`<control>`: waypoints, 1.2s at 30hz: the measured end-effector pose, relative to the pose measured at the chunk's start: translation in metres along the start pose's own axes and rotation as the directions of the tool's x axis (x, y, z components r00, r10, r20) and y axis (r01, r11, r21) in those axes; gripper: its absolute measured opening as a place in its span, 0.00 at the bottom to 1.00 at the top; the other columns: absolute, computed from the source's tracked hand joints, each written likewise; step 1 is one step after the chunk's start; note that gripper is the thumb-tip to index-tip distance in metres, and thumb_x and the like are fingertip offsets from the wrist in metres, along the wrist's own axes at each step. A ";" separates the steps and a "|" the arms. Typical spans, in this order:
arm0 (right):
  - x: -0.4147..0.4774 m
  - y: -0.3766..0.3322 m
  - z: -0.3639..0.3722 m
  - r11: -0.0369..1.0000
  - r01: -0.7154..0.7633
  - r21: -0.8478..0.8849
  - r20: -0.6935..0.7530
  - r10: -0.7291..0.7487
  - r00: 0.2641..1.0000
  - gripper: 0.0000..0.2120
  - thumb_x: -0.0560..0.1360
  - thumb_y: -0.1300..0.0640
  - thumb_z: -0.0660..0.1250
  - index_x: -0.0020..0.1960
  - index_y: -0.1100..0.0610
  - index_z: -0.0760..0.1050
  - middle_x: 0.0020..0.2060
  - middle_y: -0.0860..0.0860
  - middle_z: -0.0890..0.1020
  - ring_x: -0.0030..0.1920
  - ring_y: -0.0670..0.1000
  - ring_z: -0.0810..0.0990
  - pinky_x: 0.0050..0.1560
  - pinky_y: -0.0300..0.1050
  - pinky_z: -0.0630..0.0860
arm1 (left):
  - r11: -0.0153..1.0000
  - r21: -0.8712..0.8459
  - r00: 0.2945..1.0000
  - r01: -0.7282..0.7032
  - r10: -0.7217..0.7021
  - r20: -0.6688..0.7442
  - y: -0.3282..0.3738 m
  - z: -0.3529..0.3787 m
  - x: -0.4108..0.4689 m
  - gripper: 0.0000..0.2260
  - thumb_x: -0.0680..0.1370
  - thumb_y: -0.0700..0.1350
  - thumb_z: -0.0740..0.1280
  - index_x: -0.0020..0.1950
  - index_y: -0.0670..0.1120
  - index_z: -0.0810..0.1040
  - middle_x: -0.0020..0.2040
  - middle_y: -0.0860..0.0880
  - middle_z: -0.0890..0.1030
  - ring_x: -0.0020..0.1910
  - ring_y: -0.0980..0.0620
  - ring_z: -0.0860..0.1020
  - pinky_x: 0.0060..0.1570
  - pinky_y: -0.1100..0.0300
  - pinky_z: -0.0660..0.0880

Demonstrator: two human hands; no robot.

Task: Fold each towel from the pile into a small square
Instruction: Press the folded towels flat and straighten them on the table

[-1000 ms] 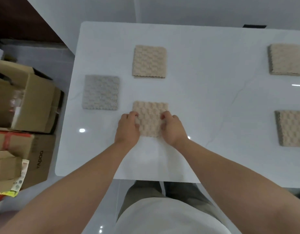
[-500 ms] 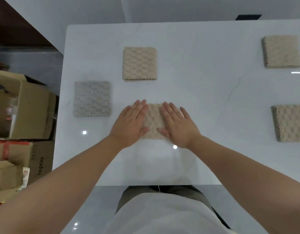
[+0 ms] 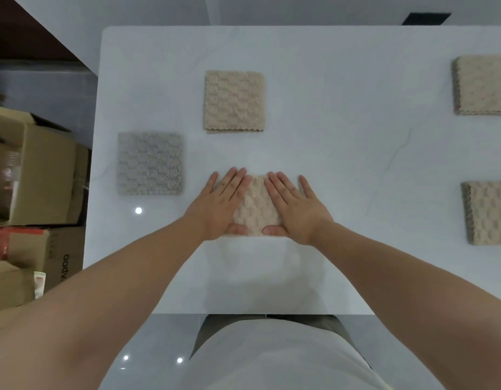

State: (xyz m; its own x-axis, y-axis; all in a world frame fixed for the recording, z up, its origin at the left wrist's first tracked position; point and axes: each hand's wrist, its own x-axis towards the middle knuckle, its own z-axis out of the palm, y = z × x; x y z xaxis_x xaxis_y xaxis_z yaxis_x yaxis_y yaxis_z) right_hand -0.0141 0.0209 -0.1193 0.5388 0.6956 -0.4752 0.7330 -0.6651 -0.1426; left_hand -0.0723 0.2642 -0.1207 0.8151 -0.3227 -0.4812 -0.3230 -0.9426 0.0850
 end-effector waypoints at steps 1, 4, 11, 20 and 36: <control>-0.001 0.001 -0.003 1.000 0.015 0.004 0.000 -0.015 1.000 0.52 0.74 0.22 0.45 0.81 0.58 0.34 0.81 0.53 0.37 0.80 0.53 0.33 0.79 0.64 0.40 | 0.997 -0.071 1.000 0.011 -0.011 0.005 0.002 -0.004 0.000 0.51 0.73 0.77 0.46 0.81 0.43 0.34 0.82 0.45 0.35 0.80 0.46 0.33 0.79 0.41 0.39; -0.002 0.005 -0.016 0.998 0.061 0.022 -0.154 -0.056 0.986 0.46 0.78 0.27 0.43 0.83 0.58 0.43 0.82 0.54 0.45 0.81 0.53 0.42 0.79 0.63 0.41 | 0.955 -0.293 0.988 0.040 -0.083 -0.133 -0.001 -0.027 0.003 0.41 0.80 0.69 0.47 0.83 0.43 0.42 0.83 0.47 0.42 0.82 0.49 0.38 0.79 0.45 0.38; 0.074 0.018 -0.074 0.920 -0.131 0.368 -0.354 0.269 0.896 0.24 0.82 0.51 0.58 0.76 0.58 0.66 0.72 0.58 0.73 0.67 0.60 0.75 0.65 0.57 0.72 | 0.907 -0.370 0.916 0.200 -0.307 -0.258 -0.052 -0.076 0.062 0.27 0.84 0.47 0.60 0.82 0.48 0.57 0.83 0.44 0.51 0.80 0.41 0.56 0.76 0.46 0.60; 0.157 0.032 -0.126 0.601 -0.297 0.742 -0.098 0.536 0.839 0.33 0.80 0.62 0.56 0.81 0.45 0.53 0.63 0.59 0.68 0.49 0.59 0.77 0.58 0.54 0.77 | 0.451 -0.752 0.606 0.480 -0.790 -0.087 -0.091 -0.093 0.118 0.18 0.83 0.45 0.59 0.73 0.53 0.73 0.70 0.43 0.69 0.64 0.44 0.74 0.62 0.54 0.73; 0.153 0.087 -0.120 0.766 -0.296 0.571 -0.258 0.509 0.821 0.30 0.82 0.55 0.57 0.82 0.51 0.53 0.67 0.58 0.69 0.56 0.60 0.75 0.57 0.58 0.76 | 0.572 -0.757 0.665 0.317 -0.703 -0.252 -0.083 -0.106 0.157 0.18 0.82 0.45 0.62 0.72 0.49 0.73 0.69 0.44 0.69 0.64 0.45 0.73 0.66 0.53 0.72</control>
State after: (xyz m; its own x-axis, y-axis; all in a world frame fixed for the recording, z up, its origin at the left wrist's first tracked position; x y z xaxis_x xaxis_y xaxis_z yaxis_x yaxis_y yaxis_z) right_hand 0.1819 0.1020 -0.1001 0.9228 0.3027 -0.2385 0.1655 -0.8702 -0.4642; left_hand 0.1335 0.2830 -0.1112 0.8905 0.4259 -0.1601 0.4378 -0.7064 0.5562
